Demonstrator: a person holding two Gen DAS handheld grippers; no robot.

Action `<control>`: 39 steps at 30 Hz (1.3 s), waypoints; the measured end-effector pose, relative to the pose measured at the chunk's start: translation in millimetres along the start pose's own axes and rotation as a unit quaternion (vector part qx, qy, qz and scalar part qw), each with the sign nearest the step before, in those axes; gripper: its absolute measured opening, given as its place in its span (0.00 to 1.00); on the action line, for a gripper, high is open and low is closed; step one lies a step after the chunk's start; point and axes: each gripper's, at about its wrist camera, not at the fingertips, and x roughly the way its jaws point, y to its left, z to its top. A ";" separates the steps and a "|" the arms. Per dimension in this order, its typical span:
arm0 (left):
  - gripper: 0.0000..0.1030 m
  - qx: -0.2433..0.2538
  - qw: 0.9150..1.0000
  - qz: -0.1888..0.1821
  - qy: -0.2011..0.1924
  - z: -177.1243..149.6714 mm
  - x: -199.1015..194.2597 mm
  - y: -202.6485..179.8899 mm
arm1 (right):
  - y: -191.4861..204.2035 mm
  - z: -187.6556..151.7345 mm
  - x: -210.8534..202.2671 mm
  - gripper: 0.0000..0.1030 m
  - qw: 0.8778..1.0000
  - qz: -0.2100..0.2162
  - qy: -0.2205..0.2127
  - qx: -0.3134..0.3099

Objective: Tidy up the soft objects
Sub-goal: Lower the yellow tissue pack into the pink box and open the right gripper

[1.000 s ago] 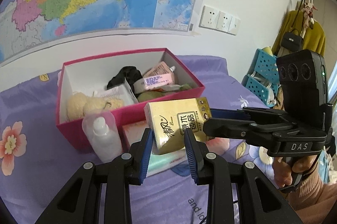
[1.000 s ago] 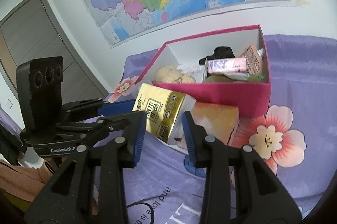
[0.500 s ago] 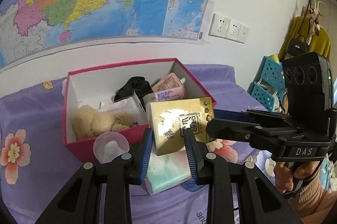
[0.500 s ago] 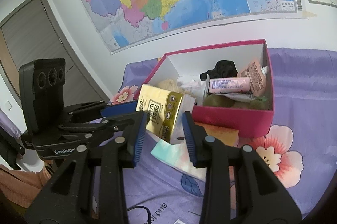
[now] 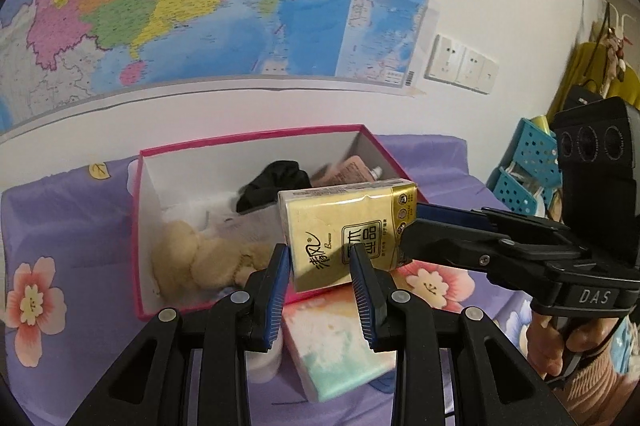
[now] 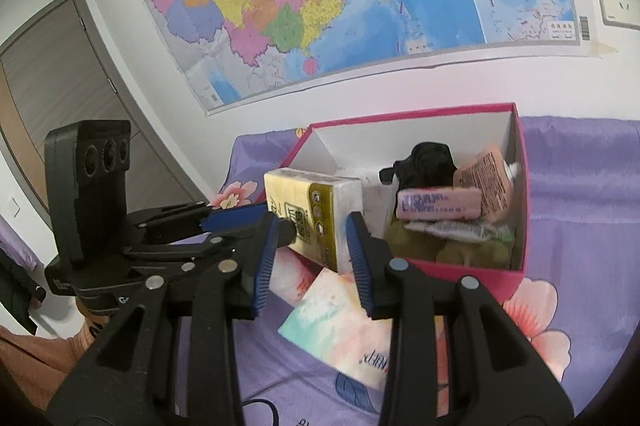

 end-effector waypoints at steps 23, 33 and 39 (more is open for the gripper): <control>0.29 -0.026 0.999 0.034 0.026 21.2 41.0 31.0 | -25.9 21.2 49.1 0.37 0.999 -0.014 0.021 0.039; 0.29 -0.033 0.998 0.041 0.040 22.3 54.1 37.4 | -32.2 20.3 64.0 0.37 0.998 -0.028 0.034 0.048; 0.44 -0.036 0.997 0.054 0.039 22.1 55.6 38.5 | -30.9 17.8 63.0 0.37 0.998 -0.044 0.032 0.043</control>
